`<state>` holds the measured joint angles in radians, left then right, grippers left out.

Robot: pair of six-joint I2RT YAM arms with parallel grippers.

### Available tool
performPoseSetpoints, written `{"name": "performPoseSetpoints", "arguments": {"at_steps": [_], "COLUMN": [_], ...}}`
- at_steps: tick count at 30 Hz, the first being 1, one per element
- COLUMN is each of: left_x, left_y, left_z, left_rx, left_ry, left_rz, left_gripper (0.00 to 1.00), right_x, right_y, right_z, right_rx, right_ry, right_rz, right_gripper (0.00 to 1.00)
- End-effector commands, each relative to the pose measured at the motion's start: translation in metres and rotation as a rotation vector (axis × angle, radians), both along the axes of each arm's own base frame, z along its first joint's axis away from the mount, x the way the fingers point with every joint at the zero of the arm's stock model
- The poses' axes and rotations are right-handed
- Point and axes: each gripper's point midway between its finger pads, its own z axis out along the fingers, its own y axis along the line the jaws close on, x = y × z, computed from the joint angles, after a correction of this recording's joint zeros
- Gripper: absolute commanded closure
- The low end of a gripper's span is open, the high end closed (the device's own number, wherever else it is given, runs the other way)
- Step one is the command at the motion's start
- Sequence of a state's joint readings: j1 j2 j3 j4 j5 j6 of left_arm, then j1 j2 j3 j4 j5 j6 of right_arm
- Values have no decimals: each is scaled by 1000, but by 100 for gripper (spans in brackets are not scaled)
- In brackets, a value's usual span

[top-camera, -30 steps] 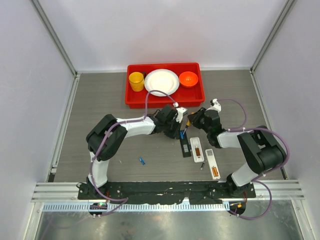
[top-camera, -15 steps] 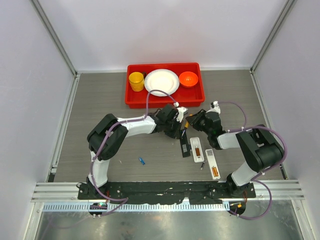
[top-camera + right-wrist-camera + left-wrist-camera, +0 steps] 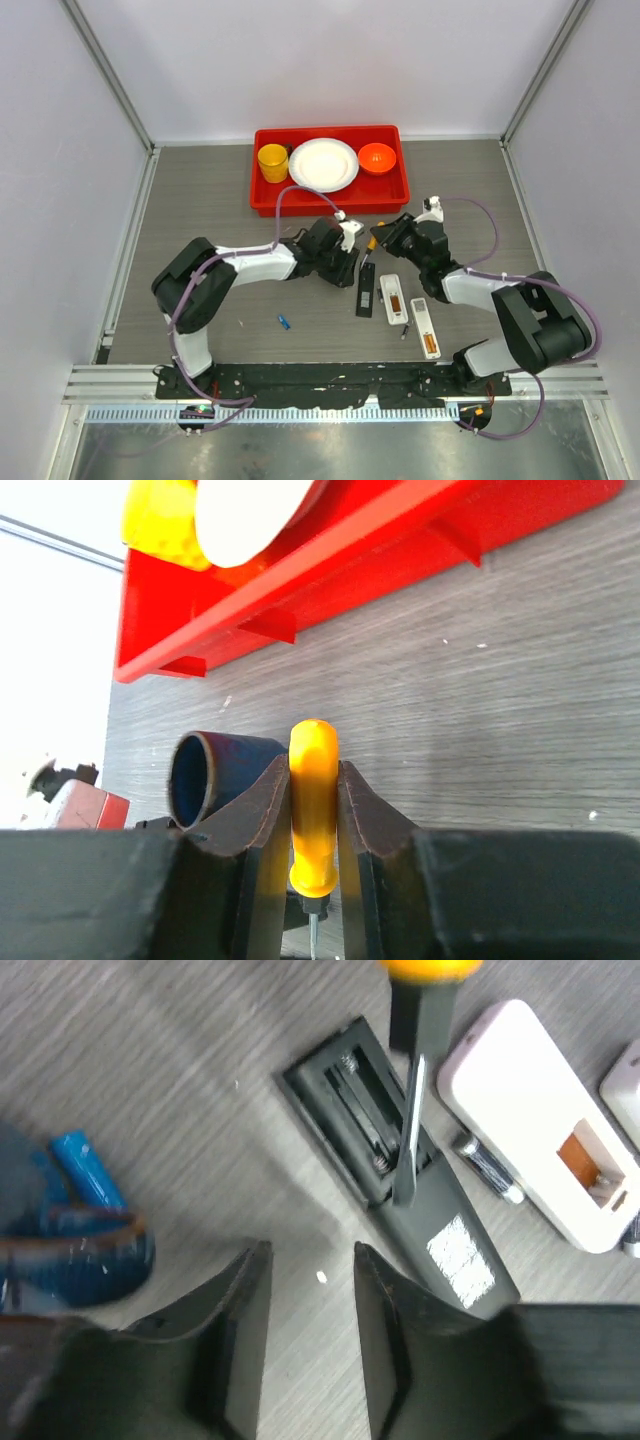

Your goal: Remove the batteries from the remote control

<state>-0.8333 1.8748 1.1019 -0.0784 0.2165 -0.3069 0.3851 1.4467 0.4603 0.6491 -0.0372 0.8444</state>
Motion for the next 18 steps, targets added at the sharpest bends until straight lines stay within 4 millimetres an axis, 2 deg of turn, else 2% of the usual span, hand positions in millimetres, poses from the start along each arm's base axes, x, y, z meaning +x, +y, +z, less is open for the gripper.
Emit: {"name": "performPoseSetpoints", "arguments": {"at_steps": [1, 2, 3, 4, 5, 8, 11, 12, 14, 18], "left_x": [0, 2, 4, -1, 0, 5, 11, 14, 17, 20], "left_y": [-3, -5, -1, 3, 5, 17, 27, 35, 38, 48], "left_z": [50, 71, 74, 72, 83, 89, 92, 91, 94, 98], "left_rx": [-143, -188, -180, -171, -181, -123, -84, -64, -61, -45], "left_ry": [-170, -235, -269, -286, -334, -441, -502, -518, -536, -569], "left_rz": [-8, -11, 11, 8, 13, 81, 146, 182, 204, 246], "left_gripper": [50, 46, 38, 34, 32, 28, 20, 16, 14, 14], "right_x": [5, 5, 4, 3, 2, 1, 1, 0, 0, -6], "right_y": [4, 3, 1, 1, -1, -5, -6, -4, 2, 30], "right_z": [43, 46, 52, 52, 54, 55, 52, 47, 47, 42], "right_rx": [21, 17, 12, 6, -1, -44, -81, -87, -83, -76], "right_ry": [-107, -115, -134, -128, -134, -134, -122, -106, -103, -71], "right_rz": [12, 9, 9, 8, 6, 7, 16, 32, 60, 151], "right_gripper": [99, 99, 99, 99, 99, 99, 99, 99, 99, 99]}}
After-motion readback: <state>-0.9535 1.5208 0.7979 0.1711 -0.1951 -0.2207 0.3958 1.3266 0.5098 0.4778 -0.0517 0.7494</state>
